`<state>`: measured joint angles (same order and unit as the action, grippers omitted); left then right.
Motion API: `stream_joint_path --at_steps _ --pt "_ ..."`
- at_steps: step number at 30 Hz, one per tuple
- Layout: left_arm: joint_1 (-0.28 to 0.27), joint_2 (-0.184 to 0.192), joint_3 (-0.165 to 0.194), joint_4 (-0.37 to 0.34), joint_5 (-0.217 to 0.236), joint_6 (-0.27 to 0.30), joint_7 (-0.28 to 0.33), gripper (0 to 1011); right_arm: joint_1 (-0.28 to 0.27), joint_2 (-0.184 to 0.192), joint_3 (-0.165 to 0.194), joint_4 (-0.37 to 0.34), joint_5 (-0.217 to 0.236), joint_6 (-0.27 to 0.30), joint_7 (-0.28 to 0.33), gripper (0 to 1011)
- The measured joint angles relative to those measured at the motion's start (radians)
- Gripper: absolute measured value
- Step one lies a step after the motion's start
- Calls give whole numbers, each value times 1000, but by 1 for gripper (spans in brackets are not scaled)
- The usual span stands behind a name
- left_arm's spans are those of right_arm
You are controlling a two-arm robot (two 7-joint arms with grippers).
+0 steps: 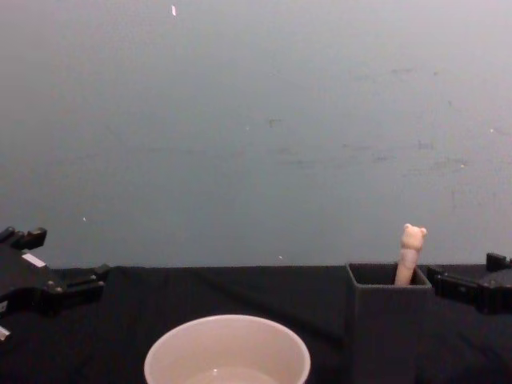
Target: Pick up the stirring spoon with one hand, stir inside the cup, then place it back in its original position.
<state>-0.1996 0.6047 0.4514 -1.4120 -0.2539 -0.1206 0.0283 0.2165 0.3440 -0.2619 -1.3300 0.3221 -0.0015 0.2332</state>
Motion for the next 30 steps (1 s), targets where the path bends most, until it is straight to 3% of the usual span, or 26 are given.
stream_joint_path --at_steps 30 --pt "0 0 0 0 0 0 0 1001 0 0 0 0 0 0 0 1000"
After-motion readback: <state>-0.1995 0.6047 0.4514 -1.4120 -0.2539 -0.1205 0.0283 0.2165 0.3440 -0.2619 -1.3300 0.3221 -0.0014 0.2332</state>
